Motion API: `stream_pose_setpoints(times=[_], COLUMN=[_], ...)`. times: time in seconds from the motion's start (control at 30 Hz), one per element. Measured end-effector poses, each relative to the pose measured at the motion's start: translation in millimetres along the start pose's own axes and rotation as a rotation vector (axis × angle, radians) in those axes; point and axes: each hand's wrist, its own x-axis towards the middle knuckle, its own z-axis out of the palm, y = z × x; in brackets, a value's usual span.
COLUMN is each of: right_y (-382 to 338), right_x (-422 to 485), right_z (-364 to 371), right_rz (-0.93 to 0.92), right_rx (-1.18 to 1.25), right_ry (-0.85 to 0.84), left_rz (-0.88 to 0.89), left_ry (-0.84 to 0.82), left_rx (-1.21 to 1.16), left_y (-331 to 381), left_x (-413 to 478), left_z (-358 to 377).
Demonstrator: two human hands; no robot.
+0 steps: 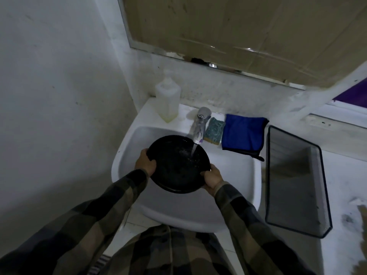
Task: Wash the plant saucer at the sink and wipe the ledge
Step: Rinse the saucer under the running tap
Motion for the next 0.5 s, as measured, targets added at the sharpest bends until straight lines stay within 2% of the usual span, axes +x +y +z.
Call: stream_pose_setpoints(times=[0.07,0.13,0.17,0.27,0.37,0.43,0.5], right_y=[0,0,1,0,0,0,0], right_x=[-1,1,2,2,-1,-3,-5], right_z=[-6,-10,-12,-18,-20,-22,-25], right_rz=[-0.082,-0.151,-0.179,-0.251,-0.324,-0.351,-0.349], right_rx=[-0.028,-0.110,-0.152,-0.232,-0.286,-0.320,-0.312], right_ry=[0.006,0.023,0.032,0.059,0.037,0.014,0.006], left_rz=[0.008,0.121,0.194,0.354,0.684,0.779,0.809], left_ry=[-0.018,-0.026,-0.027,-0.087,-0.240,-0.306,-0.294], left_rx=[0.317,0.744,0.876,1.058,1.206,1.234,1.283], left_y=[-5,-7,-6,-2,-1,0,-1], left_x=[3,1,-2,-8,-9,-8,-4], left_z=[8,21,29,51,71,80,81])
